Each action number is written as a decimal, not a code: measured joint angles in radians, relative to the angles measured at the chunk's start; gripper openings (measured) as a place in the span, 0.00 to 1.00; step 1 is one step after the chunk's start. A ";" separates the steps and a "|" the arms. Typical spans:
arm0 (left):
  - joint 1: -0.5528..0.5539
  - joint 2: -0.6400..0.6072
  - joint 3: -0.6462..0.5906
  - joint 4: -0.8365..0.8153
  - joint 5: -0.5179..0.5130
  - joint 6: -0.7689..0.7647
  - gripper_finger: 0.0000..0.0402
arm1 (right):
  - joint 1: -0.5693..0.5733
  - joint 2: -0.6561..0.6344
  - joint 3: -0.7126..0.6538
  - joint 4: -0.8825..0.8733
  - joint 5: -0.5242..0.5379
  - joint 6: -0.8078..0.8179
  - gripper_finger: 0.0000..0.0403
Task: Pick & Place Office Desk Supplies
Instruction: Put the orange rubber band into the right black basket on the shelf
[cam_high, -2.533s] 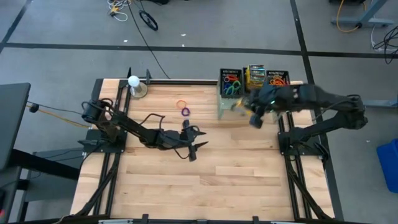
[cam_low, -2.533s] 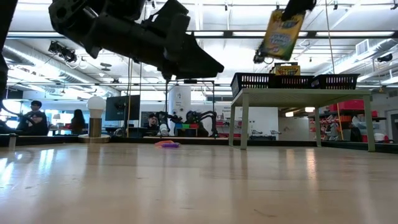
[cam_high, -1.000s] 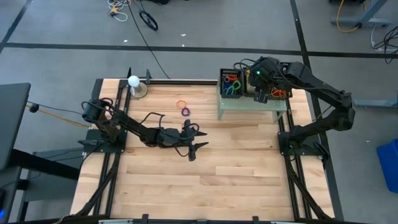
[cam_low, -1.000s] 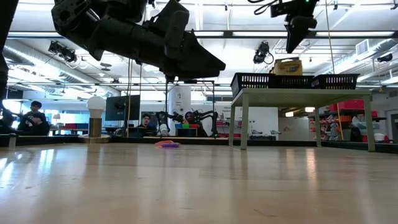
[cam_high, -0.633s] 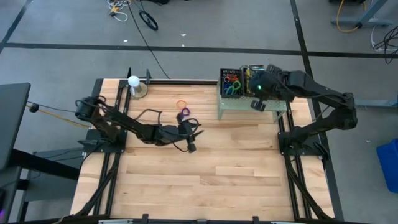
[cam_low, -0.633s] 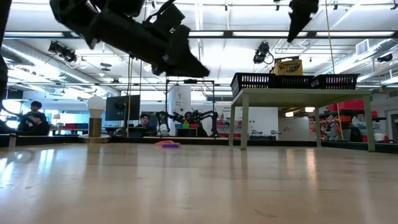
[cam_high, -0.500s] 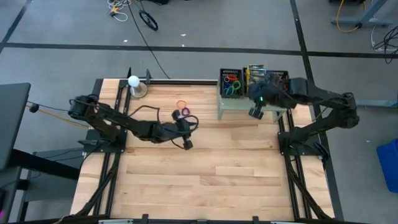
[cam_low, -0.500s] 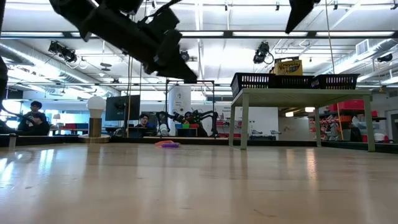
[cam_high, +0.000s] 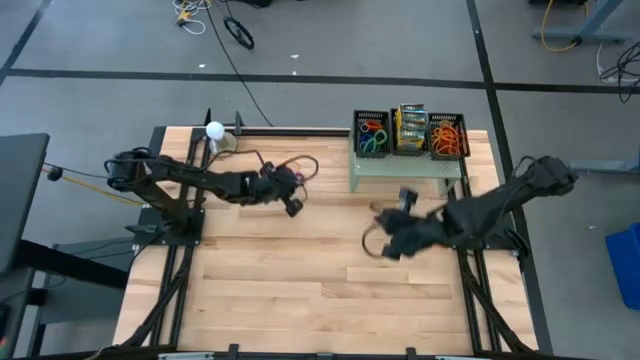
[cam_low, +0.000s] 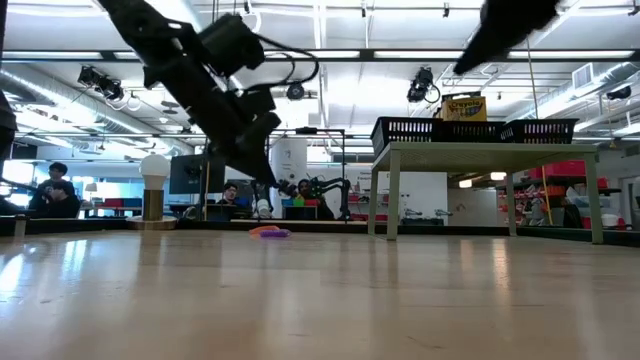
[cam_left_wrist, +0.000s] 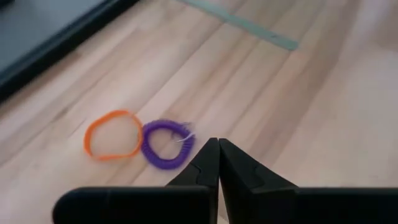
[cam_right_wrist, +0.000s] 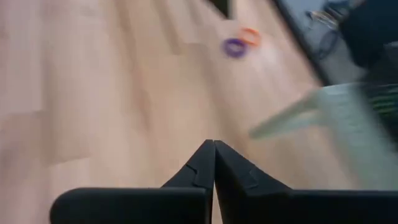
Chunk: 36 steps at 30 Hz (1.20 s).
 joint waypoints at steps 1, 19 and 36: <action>0.026 0.000 0.000 -0.003 0.027 -0.008 0.02 | 0.025 0.000 -0.050 0.075 0.004 0.011 0.03; 0.370 0.135 0.000 0.063 0.301 0.047 0.40 | 0.255 0.000 -0.399 0.655 0.024 0.032 0.01; 0.297 0.193 0.000 0.134 0.394 0.232 0.39 | 0.255 0.000 -0.399 0.655 0.037 0.029 0.02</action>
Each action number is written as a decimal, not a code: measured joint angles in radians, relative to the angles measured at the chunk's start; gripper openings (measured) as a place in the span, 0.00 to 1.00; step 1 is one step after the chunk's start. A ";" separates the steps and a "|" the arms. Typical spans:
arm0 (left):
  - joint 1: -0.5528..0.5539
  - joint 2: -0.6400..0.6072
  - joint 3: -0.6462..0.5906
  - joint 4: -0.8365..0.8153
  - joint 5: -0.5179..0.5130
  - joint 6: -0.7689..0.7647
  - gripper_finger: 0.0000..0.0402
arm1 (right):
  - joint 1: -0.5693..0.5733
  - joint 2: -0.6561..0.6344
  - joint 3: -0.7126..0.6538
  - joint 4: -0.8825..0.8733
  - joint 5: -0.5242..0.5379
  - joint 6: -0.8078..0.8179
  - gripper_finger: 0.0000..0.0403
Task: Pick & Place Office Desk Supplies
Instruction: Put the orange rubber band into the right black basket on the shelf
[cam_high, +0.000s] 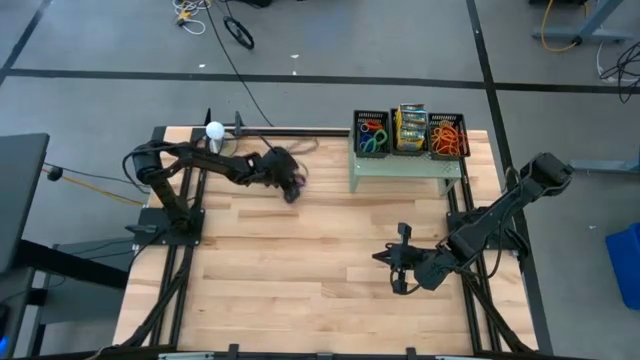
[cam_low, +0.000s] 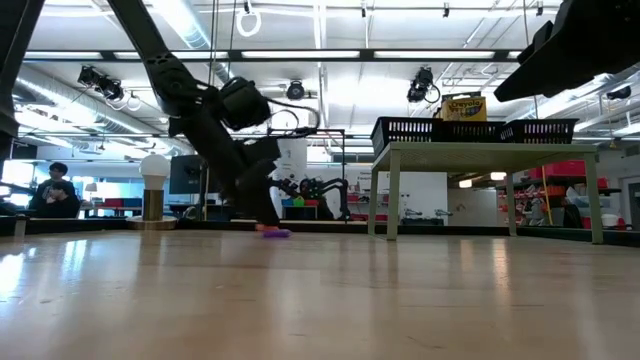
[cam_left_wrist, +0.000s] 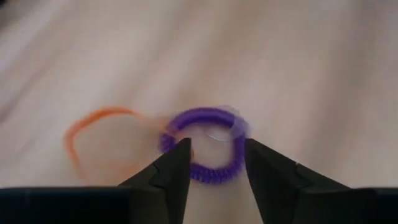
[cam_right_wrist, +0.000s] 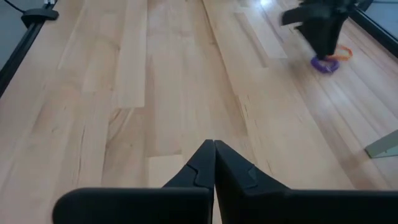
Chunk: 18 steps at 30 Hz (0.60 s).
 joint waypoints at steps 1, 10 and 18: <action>-0.023 0.000 0.000 -0.002 0.002 0.048 0.38 | 0.000 0.000 0.000 0.000 0.000 0.000 0.02; -0.106 0.004 0.000 0.000 -0.078 0.170 0.37 | 0.000 0.000 0.000 0.000 0.000 -0.003 0.02; -0.130 0.033 -0.001 0.013 -0.042 0.255 0.38 | 0.000 0.000 0.000 0.000 -0.003 -0.003 0.02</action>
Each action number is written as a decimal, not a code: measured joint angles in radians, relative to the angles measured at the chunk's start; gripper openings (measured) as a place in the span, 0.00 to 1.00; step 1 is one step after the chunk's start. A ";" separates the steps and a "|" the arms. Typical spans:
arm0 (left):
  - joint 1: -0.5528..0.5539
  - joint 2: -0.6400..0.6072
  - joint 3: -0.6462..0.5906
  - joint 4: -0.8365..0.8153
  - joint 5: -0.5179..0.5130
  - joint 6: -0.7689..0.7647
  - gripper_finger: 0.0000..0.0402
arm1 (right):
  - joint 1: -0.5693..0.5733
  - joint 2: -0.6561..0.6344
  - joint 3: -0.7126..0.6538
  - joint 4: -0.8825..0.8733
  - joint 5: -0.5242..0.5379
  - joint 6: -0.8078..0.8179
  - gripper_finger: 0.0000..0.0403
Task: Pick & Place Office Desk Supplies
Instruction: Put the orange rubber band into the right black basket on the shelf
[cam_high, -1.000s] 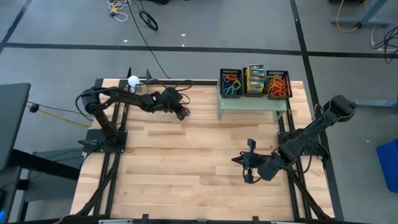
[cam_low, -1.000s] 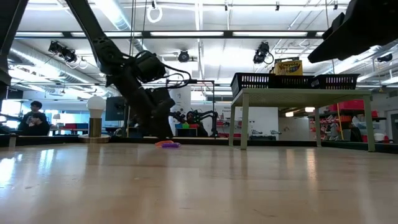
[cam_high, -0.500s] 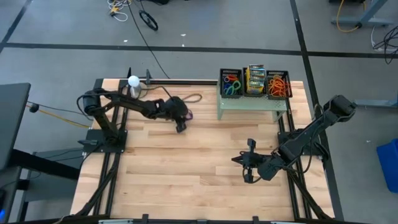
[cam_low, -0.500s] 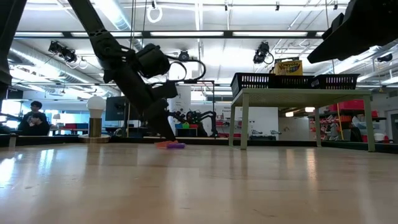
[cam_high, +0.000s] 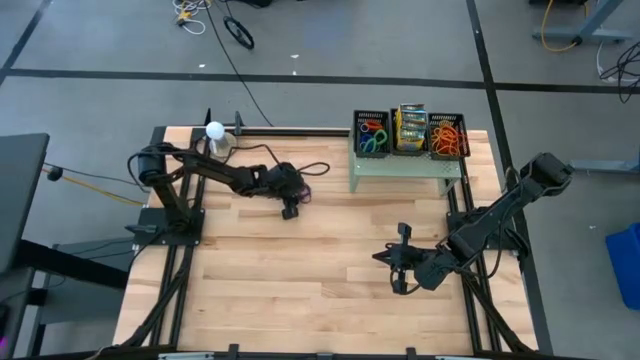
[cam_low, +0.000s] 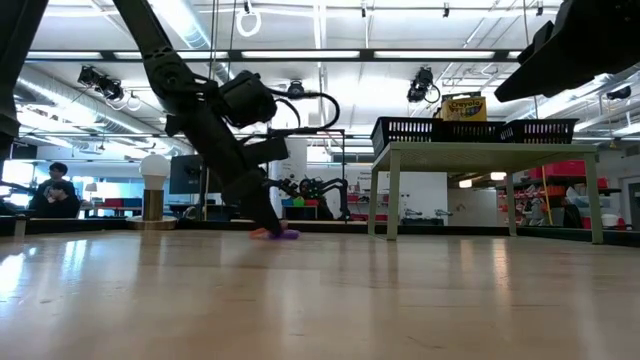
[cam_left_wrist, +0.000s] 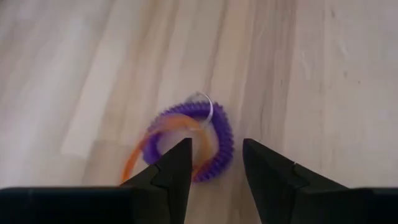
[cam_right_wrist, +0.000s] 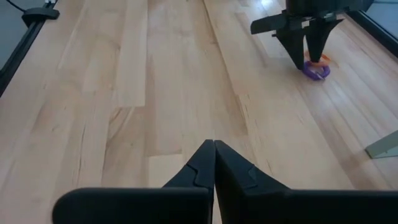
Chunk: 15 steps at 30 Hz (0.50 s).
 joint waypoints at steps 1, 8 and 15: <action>-0.008 0.000 0.000 0.007 -0.010 0.011 0.38 | 0.000 0.000 0.000 0.000 0.000 0.000 0.02; -0.069 -0.005 0.020 0.008 -0.077 0.042 0.38 | 0.000 0.000 0.000 0.000 0.000 0.000 0.02; -0.073 -0.005 0.071 -0.074 -0.182 0.001 0.33 | 0.000 0.000 0.000 0.000 0.000 0.000 0.02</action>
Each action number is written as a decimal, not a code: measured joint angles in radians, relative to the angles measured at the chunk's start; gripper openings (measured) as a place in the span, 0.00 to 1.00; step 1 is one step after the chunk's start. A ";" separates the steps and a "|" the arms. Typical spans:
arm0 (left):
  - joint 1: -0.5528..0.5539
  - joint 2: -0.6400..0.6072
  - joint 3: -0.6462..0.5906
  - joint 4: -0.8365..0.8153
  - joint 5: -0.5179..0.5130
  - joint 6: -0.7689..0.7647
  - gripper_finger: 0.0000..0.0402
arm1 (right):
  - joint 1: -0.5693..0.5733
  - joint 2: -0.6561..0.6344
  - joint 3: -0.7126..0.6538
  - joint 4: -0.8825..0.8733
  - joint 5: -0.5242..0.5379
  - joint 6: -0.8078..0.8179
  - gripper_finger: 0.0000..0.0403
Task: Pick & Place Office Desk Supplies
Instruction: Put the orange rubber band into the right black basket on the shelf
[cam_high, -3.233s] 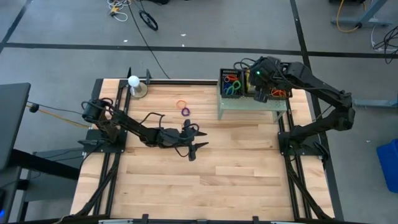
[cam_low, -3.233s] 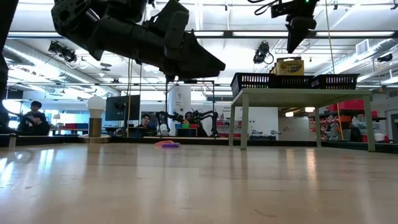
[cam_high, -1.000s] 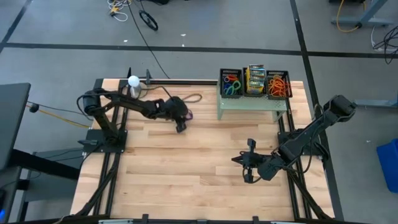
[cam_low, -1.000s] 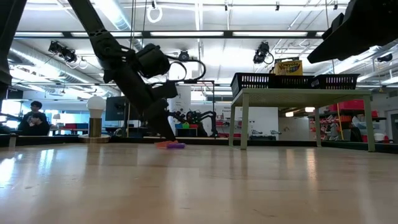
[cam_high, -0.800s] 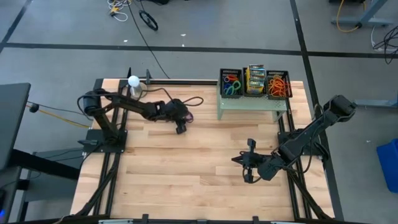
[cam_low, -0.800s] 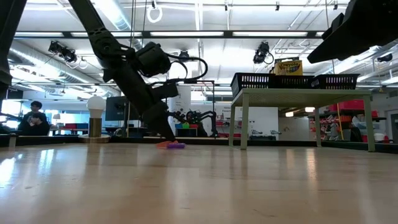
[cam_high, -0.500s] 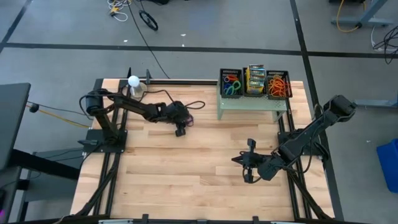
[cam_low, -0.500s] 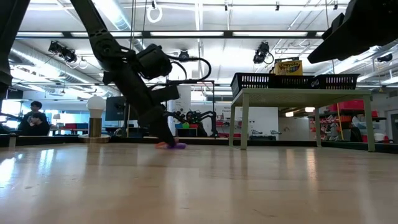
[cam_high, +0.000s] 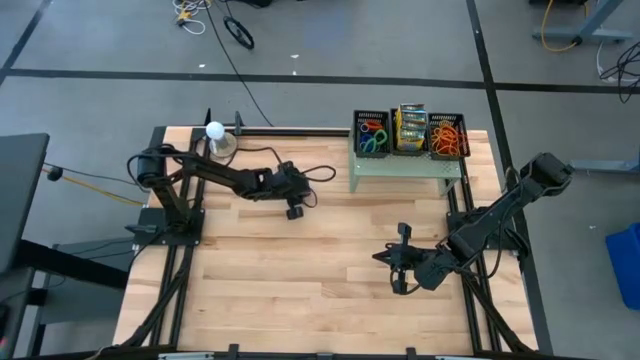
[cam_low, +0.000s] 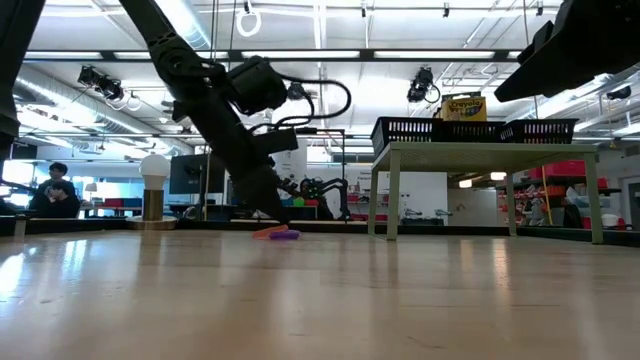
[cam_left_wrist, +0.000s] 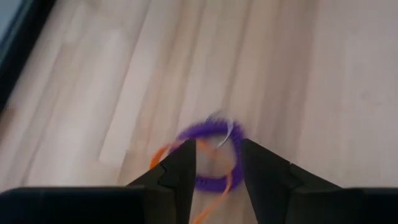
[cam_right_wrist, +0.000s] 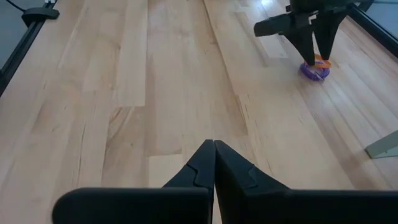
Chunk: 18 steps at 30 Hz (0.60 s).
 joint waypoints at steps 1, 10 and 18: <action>0.008 0.000 0.004 -0.023 0.001 -0.022 0.32 | 0.000 0.000 0.000 0.000 0.000 0.000 0.02; 0.026 0.000 0.004 -0.079 0.003 -0.078 0.30 | 0.000 0.000 0.000 0.000 0.002 0.000 0.02; 0.029 -0.002 0.005 -0.137 -0.038 -0.077 0.14 | 0.000 0.000 0.000 0.000 0.002 0.000 0.02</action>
